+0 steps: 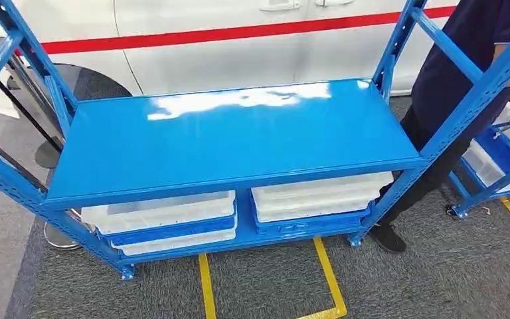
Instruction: Take the parts from the cabinet and place them on the table.
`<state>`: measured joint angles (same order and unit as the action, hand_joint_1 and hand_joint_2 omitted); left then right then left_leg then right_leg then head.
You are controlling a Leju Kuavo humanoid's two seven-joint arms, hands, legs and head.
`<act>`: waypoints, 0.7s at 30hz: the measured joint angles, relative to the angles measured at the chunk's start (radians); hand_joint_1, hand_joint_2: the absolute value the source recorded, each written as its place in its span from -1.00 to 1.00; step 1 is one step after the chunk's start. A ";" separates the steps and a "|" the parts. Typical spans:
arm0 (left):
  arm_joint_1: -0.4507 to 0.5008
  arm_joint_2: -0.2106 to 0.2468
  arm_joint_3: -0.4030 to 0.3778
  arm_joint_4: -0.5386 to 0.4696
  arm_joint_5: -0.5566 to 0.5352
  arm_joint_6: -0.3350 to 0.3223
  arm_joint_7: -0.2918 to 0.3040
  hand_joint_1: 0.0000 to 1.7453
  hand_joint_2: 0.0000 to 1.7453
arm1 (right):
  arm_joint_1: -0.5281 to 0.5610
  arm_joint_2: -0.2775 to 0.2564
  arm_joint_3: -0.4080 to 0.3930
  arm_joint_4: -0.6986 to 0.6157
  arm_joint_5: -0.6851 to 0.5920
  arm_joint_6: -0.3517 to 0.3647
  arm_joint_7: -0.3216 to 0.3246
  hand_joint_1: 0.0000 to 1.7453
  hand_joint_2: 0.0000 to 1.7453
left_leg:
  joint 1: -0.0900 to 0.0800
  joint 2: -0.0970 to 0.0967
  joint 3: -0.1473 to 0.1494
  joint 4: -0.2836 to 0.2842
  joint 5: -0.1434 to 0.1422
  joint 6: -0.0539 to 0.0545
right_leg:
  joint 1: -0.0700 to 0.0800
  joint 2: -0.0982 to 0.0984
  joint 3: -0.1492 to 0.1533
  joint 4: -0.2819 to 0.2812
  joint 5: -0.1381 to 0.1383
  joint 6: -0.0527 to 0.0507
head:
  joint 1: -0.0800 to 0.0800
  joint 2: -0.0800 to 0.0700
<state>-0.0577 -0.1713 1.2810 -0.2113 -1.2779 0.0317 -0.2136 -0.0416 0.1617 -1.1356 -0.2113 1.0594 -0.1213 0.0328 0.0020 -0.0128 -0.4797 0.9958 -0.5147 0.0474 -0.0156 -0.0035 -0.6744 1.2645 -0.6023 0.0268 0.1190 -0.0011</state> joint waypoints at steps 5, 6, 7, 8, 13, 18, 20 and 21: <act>-0.002 -0.003 0.000 0.000 -0.005 0.003 0.008 -1.00 -1.00 | 0.005 -0.002 0.000 0.000 -0.001 0.003 -0.002 -1.00 -1.00 | -0.003 -0.004 0.030 0.006 -0.045 -0.027 | 0.011 0.002 0.046 -0.202 0.157 -0.025 | -0.001 0.000; -0.004 -0.003 0.000 0.000 -0.006 0.004 0.008 -1.00 -1.00 | 0.005 -0.002 0.000 0.000 0.000 0.003 -0.003 -1.00 -1.00 | -0.002 -0.003 0.042 0.006 -0.047 -0.032 | 0.010 0.004 0.045 -0.206 0.159 -0.030 | 0.000 0.000; -0.004 -0.003 0.000 0.000 -0.006 0.006 0.008 -1.00 -1.00 | 0.005 -0.002 0.000 0.000 0.002 0.003 -0.004 -1.00 -1.00 | -0.003 -0.003 0.044 0.011 -0.042 -0.038 | 0.011 0.003 0.050 -0.207 0.156 -0.038 | -0.001 0.000; -0.004 -0.002 0.000 0.000 -0.006 0.007 0.008 -1.00 -1.00 | 0.005 0.001 0.000 0.000 0.002 0.002 -0.003 -1.00 -1.00 | -0.003 -0.003 0.040 0.022 -0.044 -0.040 | 0.006 0.004 0.061 -0.213 0.156 -0.043 | 0.000 0.000; -0.006 -0.002 0.000 0.000 -0.006 0.009 0.008 -1.00 -1.00 | 0.004 0.002 -0.010 0.000 -0.015 0.002 -0.003 -1.00 -1.00 | 0.003 0.005 -0.040 0.174 -0.110 -0.056 | 0.003 0.006 0.078 -0.225 0.147 -0.058 | -0.001 0.000; -0.003 -0.002 0.000 0.000 -0.007 0.012 0.008 -1.00 -1.00 | 0.001 0.002 -0.016 0.000 0.005 -0.009 -0.003 -1.00 -1.00 | 0.007 0.006 -0.099 0.145 -0.023 -0.054 | 0.006 0.010 0.109 -0.225 0.123 -0.057 | -0.001 0.000; -0.003 0.000 0.000 0.000 -0.008 0.012 0.008 -1.00 -1.00 | 0.003 0.008 -0.017 0.001 0.005 -0.011 -0.003 -1.00 -1.00 | -0.005 0.007 -0.067 0.040 0.010 -0.036 | 0.009 0.010 0.119 -0.223 0.118 -0.051 | 0.000 0.000; -0.005 0.000 0.000 0.000 -0.008 0.012 0.008 -1.00 -1.00 | -0.001 0.008 -0.017 0.001 0.005 -0.013 -0.003 -1.00 -1.00 | -0.007 0.004 -0.070 0.030 -0.016 -0.033 | 0.009 0.010 0.109 -0.222 0.116 -0.044 | -0.002 0.000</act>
<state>-0.0628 -0.1717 1.2814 -0.2113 -1.2856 0.0435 -0.2056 -0.0422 0.1694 -1.1524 -0.2106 1.0647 -0.1343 0.0301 -0.0053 -0.0083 -0.5492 1.0263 -0.5304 0.0148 -0.0070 0.0068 -0.5652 1.0421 -0.4864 -0.0174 0.1175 -0.0011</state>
